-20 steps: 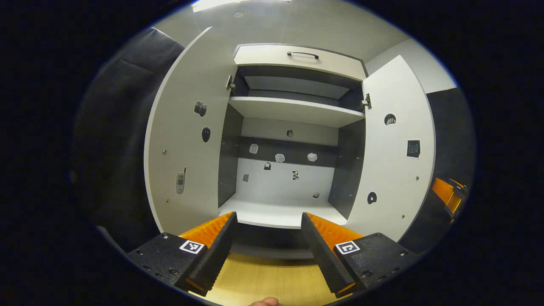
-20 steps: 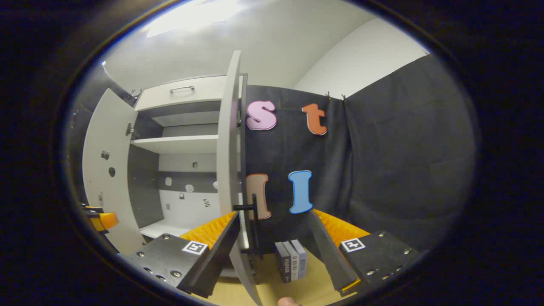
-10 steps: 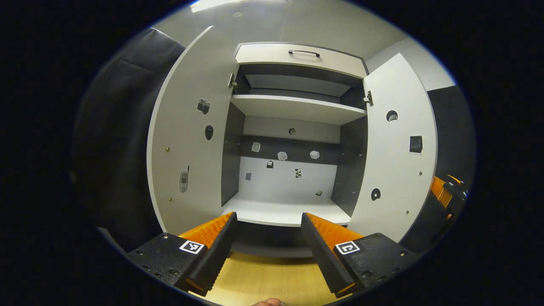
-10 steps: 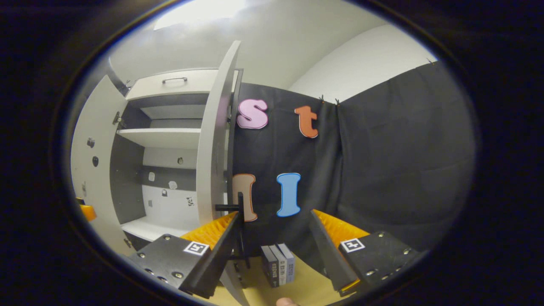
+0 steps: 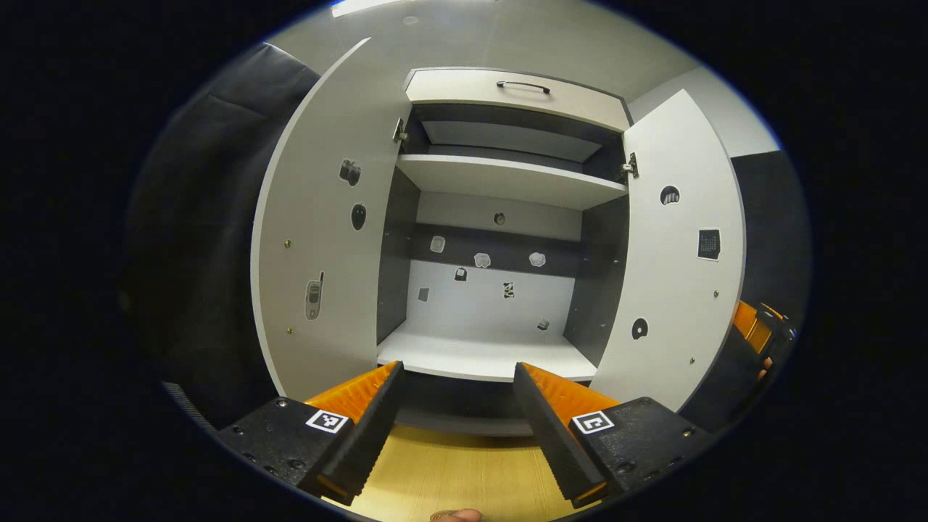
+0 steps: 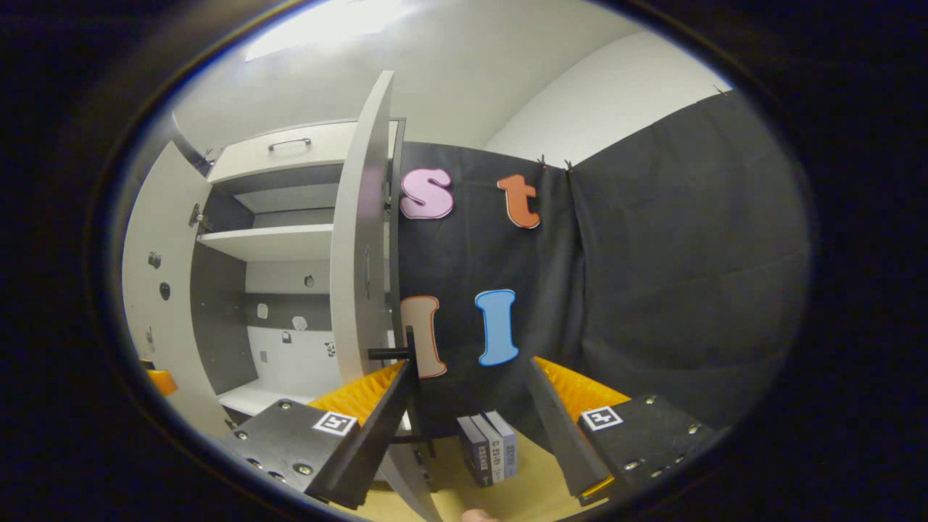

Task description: Grasp the bottle in the cabinet with the left hand and place it on the coaster, then close the right door with the right hand and the left door with the left hand.

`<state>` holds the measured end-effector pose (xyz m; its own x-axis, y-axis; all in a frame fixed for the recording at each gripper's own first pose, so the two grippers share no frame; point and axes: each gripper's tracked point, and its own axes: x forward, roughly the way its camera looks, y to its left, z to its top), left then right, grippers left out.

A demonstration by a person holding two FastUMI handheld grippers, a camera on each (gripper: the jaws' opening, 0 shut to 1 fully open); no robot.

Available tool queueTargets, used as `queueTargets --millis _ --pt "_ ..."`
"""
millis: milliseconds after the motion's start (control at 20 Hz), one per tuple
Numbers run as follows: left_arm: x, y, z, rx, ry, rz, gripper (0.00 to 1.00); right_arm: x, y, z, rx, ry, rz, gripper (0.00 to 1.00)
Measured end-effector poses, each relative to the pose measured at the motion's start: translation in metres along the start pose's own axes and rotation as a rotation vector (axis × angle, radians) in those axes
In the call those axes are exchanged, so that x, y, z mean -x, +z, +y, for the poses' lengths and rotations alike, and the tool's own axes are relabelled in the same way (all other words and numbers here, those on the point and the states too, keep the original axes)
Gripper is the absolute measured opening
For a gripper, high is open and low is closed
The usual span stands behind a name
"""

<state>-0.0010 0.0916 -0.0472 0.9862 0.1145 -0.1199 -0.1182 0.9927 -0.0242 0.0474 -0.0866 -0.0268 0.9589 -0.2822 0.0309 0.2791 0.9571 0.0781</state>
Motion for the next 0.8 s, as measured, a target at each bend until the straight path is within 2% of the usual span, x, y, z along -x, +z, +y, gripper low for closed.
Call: queueTargets --millis 50,100,150,200,650,750,800 --pt "0.001 0.000 0.000 0.001 0.001 0.001 0.96 0.000 -0.001 0.002 -0.004 0.009 0.005 0.96" --pt "0.002 0.000 0.000 0.003 0.001 0.002 0.96 0.001 -0.001 0.004 -0.009 0.017 0.009 0.96" --pt "0.002 -0.001 -0.001 0.006 0.000 0.003 0.96 0.001 -0.002 0.007 -0.013 0.027 0.013 0.92" --pt "0.003 -0.001 -0.002 0.009 -0.001 0.003 0.96 0.002 -0.002 0.010 -0.015 0.034 0.014 0.96" --pt "0.005 -0.010 0.006 0.026 0.022 0.021 0.96 0.011 -0.005 0.062 -0.028 0.161 0.029 0.97" --pt "0.006 -0.011 0.010 0.035 0.031 0.024 0.96 0.012 -0.006 0.071 -0.027 0.181 0.032 0.96" --pt "0.006 -0.013 0.012 0.039 0.035 0.027 0.96 0.012 -0.006 0.076 -0.028 0.196 0.035 0.92"
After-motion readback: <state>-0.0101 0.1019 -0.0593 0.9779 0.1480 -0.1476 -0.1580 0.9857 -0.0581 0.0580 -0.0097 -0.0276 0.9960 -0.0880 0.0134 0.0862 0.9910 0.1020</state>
